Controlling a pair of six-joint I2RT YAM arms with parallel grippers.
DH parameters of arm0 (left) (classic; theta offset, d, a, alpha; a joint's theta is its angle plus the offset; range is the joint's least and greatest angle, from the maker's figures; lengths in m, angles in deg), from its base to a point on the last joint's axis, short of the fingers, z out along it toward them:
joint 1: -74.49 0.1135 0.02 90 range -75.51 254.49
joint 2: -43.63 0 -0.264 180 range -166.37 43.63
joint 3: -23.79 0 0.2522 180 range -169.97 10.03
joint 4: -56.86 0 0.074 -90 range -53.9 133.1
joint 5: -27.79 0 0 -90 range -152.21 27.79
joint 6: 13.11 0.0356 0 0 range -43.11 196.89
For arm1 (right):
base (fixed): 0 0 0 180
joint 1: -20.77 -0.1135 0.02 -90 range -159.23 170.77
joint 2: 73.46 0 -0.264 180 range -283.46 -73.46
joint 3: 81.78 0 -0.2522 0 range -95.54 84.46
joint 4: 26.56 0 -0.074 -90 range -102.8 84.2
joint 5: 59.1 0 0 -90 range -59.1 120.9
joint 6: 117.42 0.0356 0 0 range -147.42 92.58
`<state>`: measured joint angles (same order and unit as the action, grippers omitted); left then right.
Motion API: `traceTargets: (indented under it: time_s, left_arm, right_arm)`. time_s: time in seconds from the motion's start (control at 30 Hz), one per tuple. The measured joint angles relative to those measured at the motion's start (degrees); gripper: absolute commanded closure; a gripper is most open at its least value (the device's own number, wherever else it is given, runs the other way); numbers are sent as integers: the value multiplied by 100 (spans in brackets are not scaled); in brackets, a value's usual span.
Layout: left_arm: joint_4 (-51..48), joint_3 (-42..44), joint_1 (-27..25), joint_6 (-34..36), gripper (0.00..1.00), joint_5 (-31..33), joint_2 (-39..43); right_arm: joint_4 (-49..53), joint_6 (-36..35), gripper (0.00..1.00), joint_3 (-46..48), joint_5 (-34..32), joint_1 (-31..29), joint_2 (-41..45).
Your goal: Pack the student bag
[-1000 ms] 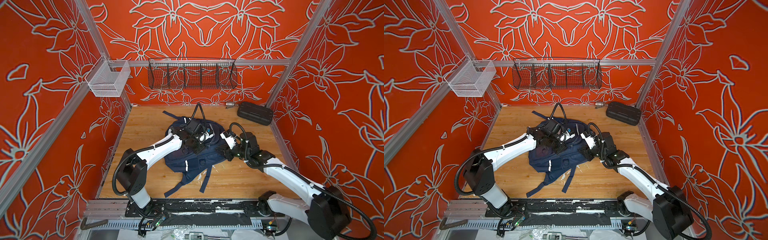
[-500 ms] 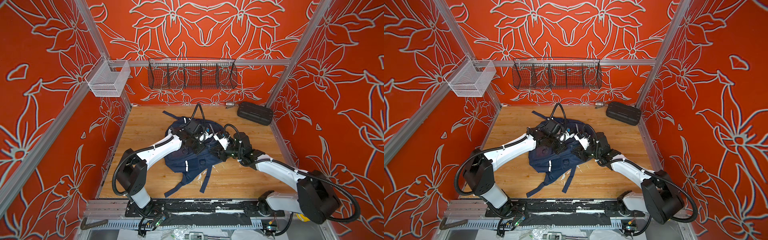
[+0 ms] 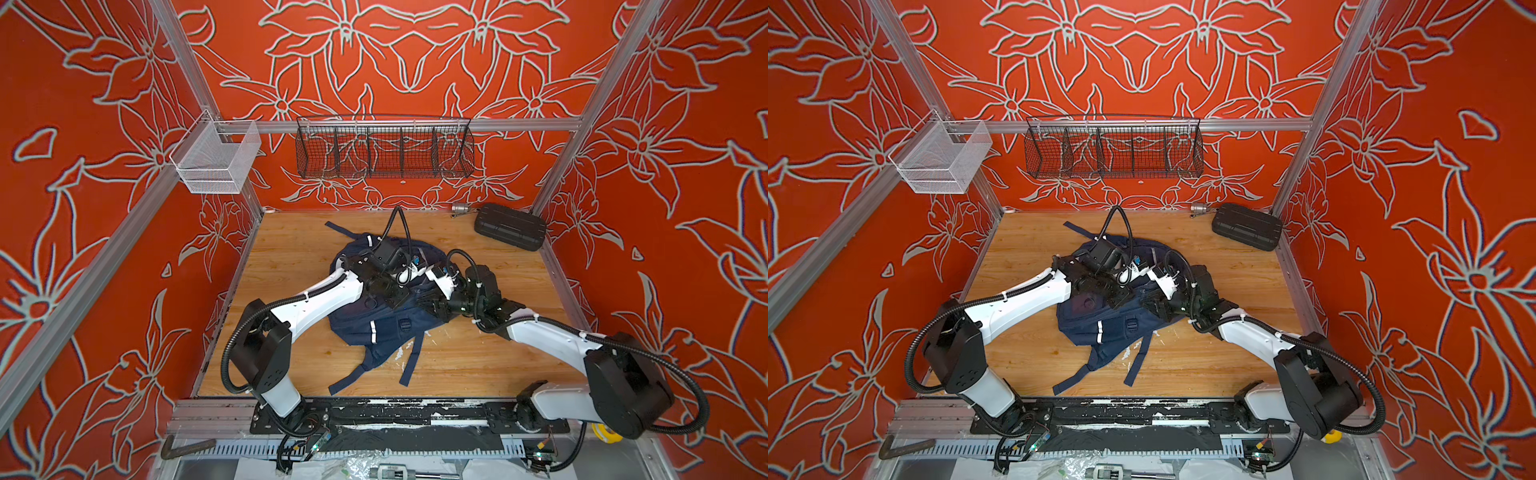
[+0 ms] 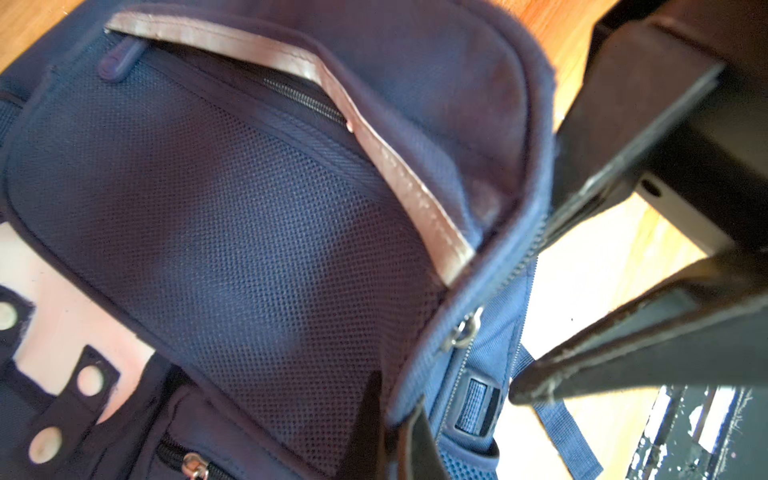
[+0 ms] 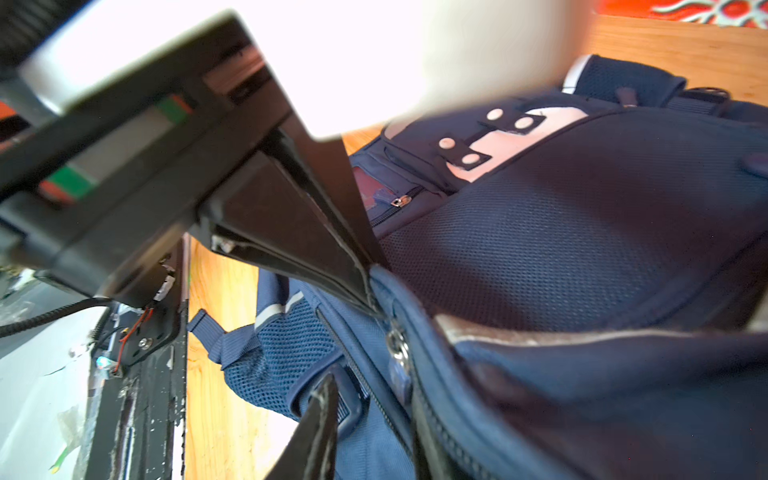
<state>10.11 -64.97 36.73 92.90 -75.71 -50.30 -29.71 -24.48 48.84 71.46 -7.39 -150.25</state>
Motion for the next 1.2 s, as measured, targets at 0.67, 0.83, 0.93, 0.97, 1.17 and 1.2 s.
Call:
traceTargets:
  time_s: [0.67, 0.83, 0.93, 0.97, 1.17, 1.2]
  left_arm:
    - [0, 448, -57, 164, 100, 160, 481]
    - [-7, 546, -59, 247, 100, 70, 612]
    - [-13, 546, -52, 247, 100, 26, 619]
    - [-20, 546, -48, 240, 100, 28, 619]
    - [-46, 546, -37, 188, 100, 35, 619]
    - [-46, 546, -37, 177, 100, 37, 619]
  right_arm:
    - [-208, 24, 100, 2, 328, -20, -173]
    - [-225, -13, 83, 13, 509, -24, -173]
    - [-313, 35, 76, 11, 643, -24, -229]
    - [-323, 42, 74, 9, 667, -26, -249]
    - [-398, 50, 75, 0, 699, -46, -310]
    - [-409, 55, 75, 0, 684, -46, -319]
